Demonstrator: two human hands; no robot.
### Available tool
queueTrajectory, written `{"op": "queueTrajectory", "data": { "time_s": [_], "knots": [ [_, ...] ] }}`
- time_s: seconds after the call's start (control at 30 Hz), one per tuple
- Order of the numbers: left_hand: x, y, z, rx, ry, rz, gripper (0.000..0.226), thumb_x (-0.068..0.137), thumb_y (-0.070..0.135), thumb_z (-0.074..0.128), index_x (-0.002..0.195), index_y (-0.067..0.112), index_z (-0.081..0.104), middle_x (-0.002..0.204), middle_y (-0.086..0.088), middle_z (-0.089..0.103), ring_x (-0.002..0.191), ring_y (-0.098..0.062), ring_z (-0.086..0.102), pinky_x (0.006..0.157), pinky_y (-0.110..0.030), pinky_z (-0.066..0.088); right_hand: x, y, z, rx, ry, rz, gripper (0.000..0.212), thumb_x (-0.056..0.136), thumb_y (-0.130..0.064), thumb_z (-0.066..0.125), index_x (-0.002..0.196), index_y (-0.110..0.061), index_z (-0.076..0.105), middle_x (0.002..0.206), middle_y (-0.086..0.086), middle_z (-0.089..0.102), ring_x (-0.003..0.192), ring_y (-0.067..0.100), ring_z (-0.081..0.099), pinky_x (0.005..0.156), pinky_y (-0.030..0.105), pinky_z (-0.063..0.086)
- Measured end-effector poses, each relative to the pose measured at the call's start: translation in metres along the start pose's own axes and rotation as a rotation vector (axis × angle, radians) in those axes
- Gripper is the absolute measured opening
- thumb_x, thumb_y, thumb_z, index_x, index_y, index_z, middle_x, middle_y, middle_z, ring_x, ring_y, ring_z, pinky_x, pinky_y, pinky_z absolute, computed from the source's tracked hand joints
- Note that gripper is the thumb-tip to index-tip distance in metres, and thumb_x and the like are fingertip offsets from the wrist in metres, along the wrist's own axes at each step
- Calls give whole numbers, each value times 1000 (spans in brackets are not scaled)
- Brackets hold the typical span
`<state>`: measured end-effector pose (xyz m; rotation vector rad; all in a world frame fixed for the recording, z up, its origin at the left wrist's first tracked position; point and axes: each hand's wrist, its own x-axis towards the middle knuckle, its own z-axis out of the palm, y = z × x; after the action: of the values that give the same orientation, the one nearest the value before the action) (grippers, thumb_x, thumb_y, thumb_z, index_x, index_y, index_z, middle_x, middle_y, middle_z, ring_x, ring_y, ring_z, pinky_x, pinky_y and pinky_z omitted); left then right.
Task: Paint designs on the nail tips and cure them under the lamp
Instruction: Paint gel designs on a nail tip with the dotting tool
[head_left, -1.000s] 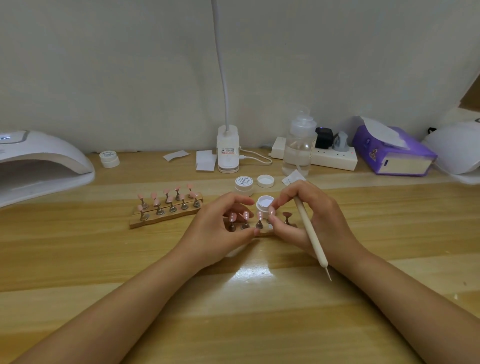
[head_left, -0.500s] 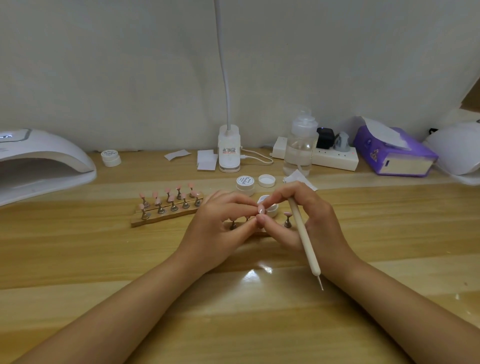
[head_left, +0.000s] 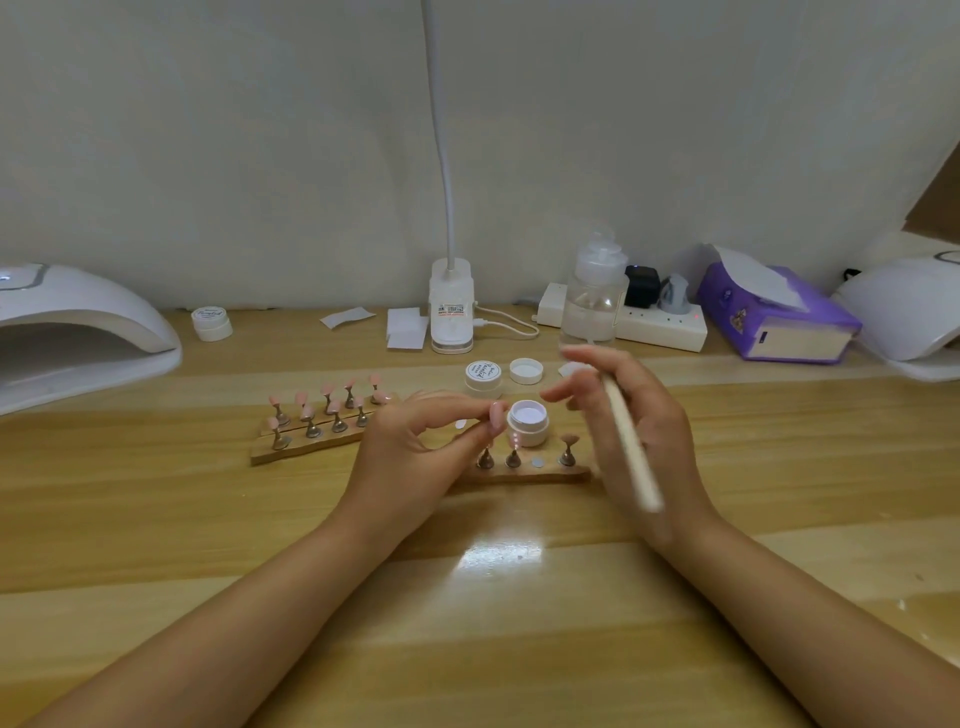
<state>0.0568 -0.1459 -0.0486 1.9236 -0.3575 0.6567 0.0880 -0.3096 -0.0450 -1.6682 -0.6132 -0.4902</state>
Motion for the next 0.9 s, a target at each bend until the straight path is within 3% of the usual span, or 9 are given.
{"op": "queueTrajectory", "data": {
  "time_s": [0.17,0.27,0.43,0.57,0.77,0.9],
  "knots": [
    [2,-2,1,-24,2,-37,15,73,15,70,87,15,73,80,6,71,80,-4,66,80,-27,51,13,9,-4,115,159,238,32,82,-51,40,80,-34,68,47,-8,52,50,-4,50,54,6,39],
    [2,-2,1,-24,-3,-37,16,73,12,71,89,14,72,81,7,71,79,-5,66,79,-26,52,25,15,-5,161,233,327,35,88,-44,48,64,-33,71,47,-13,48,52,-4,47,53,6,39],
    [3,-5,1,-13,-24,-37,19,74,3,71,90,15,72,84,9,70,81,-2,65,77,-15,49,44,22,2,189,176,261,16,88,-26,60,74,-18,58,50,-10,58,50,-2,53,51,9,41],
    [4,-5,1,-3,-35,-45,17,74,4,71,86,16,73,82,10,70,80,-1,64,74,-7,43,43,29,14,104,163,210,29,81,-26,68,64,-15,47,45,-6,57,45,0,54,51,9,41],
    [4,-2,1,-16,-29,-37,12,74,21,66,85,18,73,79,4,71,76,-5,64,74,-10,45,34,38,13,-50,61,170,36,79,-25,70,56,-19,44,48,-5,53,46,1,51,51,14,42],
    [3,-2,1,-11,-32,-38,12,75,21,66,84,18,73,78,6,71,75,-3,64,73,-11,46,35,40,13,-109,22,182,37,83,-22,67,56,-17,41,52,4,52,52,12,48,55,30,43]
  ]
}}
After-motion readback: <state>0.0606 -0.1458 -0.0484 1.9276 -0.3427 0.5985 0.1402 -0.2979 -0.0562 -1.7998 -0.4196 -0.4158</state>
